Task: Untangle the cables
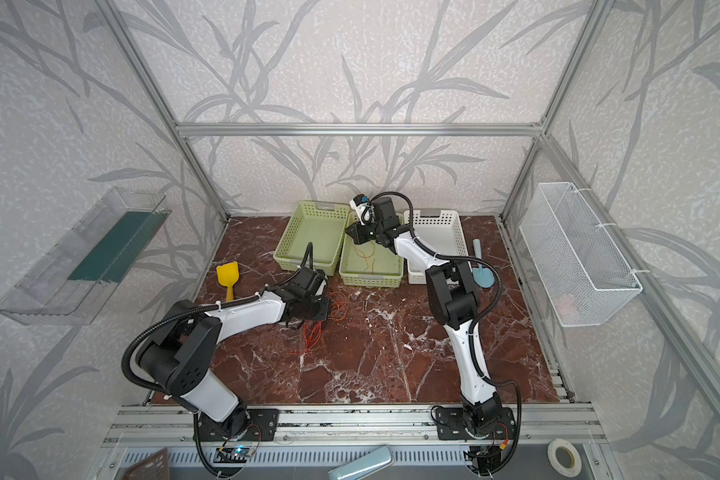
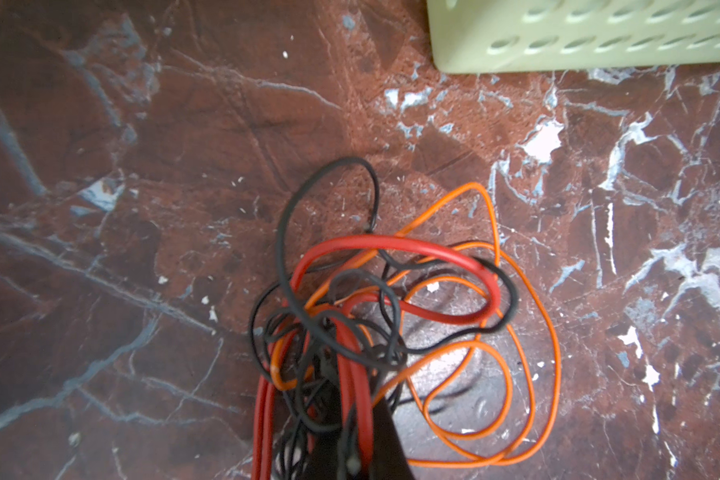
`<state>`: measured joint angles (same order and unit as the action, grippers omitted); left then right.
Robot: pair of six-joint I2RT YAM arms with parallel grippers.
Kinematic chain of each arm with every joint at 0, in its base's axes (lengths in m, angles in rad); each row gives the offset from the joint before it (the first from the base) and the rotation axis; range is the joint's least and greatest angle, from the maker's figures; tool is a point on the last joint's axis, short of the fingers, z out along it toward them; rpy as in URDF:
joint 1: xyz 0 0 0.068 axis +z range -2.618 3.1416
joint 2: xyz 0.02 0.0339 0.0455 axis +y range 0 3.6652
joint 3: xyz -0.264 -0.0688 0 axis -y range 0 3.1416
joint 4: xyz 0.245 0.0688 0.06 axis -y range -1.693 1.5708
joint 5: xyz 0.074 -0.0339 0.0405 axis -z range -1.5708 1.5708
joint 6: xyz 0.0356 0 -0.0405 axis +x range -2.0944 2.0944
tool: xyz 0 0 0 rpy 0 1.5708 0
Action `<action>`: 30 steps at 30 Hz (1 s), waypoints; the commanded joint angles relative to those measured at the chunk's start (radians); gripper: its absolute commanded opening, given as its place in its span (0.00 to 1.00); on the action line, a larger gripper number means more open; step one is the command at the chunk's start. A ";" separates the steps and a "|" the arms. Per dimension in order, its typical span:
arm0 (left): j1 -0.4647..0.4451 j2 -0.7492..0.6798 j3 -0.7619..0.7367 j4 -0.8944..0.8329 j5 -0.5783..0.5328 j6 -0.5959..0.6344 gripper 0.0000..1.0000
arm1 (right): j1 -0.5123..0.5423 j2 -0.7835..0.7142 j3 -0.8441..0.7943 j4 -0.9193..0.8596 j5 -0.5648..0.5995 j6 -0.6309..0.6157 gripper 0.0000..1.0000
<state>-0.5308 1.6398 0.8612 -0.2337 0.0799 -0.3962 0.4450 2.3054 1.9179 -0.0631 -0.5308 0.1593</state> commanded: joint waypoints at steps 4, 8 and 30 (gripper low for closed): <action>-0.013 -0.023 0.002 -0.030 0.010 0.009 0.02 | 0.004 -0.009 0.022 -0.139 0.120 -0.015 0.56; -0.021 -0.032 0.008 -0.039 0.005 0.024 0.02 | 0.003 -0.100 -0.037 -0.166 0.245 -0.037 0.73; -0.092 -0.051 0.057 0.000 0.088 0.149 0.06 | 0.044 -0.684 -0.647 -0.125 0.183 -0.050 0.76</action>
<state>-0.6025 1.6218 0.8783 -0.2516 0.1349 -0.3046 0.4561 1.6909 1.3647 -0.2207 -0.3023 0.0895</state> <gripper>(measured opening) 0.072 0.761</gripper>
